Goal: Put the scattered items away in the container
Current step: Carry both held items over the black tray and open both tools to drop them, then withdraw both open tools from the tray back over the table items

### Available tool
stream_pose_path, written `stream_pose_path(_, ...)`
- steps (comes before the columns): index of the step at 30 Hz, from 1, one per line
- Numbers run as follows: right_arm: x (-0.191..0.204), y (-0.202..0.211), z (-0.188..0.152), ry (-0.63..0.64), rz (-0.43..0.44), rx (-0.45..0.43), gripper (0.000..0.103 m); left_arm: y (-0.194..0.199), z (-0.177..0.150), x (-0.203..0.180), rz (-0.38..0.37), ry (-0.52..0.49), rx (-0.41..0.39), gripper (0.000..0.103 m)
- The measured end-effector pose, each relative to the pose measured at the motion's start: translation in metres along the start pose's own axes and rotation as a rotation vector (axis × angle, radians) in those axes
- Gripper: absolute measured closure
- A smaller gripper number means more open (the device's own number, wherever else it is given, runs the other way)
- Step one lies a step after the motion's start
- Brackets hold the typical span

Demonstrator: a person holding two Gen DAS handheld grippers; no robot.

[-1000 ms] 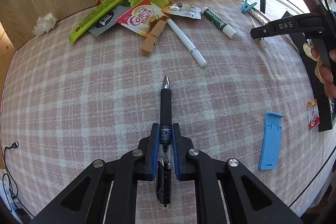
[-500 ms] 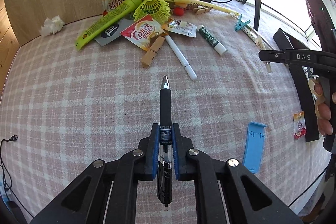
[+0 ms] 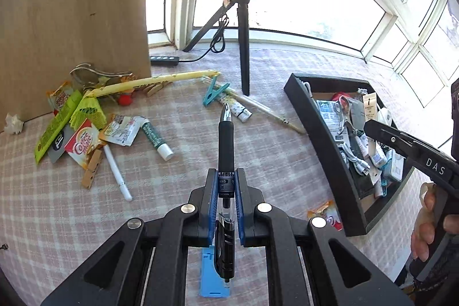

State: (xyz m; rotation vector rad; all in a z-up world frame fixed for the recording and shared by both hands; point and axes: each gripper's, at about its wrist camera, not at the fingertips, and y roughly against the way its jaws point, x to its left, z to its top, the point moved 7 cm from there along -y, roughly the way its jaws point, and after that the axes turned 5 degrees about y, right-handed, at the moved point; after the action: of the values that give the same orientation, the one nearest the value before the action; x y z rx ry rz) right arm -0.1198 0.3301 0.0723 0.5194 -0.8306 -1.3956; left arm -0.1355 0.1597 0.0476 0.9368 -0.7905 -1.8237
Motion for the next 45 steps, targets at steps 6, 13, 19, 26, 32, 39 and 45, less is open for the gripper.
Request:
stream_pose_path(6, -0.094, 0.065, -0.005, -0.110, -0.178, -0.093, 0.088, -0.017, 0.030, -0.110, -0.122, -0.128, -0.034, 0.093)
stream_pose_path(13, -0.171, 0.115, -0.012, -0.184, -0.332, -0.154, 0.087, -0.020, 0.048, -0.209, -0.234, -0.227, -0.078, 0.092)
stream_pose_path(19, -0.186, 0.148, -0.010, -0.151, -0.447, -0.241, 0.028, -0.021, 0.059, -0.242, -0.253, -0.219, -0.109, 0.051)
stream_pose_path(26, -0.185, 0.149, -0.009, -0.169, -0.425, -0.258, 0.028, -0.022, 0.055, -0.226, -0.231, -0.222, -0.091, 0.053)
stream_pose_path(32, -0.156, 0.138, -0.002, -0.129, -0.365, -0.251, 0.029, -0.006, 0.055, -0.179, -0.159, -0.216, -0.103, 0.053)
stream_pose_path(39, -0.095, 0.095, 0.011, -0.031, -0.228, -0.200, 0.029, 0.024, 0.059, -0.070, -0.016, -0.097, -0.131, 0.053)
stream_pose_path(45, -0.022, 0.043, 0.015, 0.095, -0.096, -0.123, 0.032, 0.038, 0.036, 0.045, 0.149, 0.035, -0.122, 0.054)
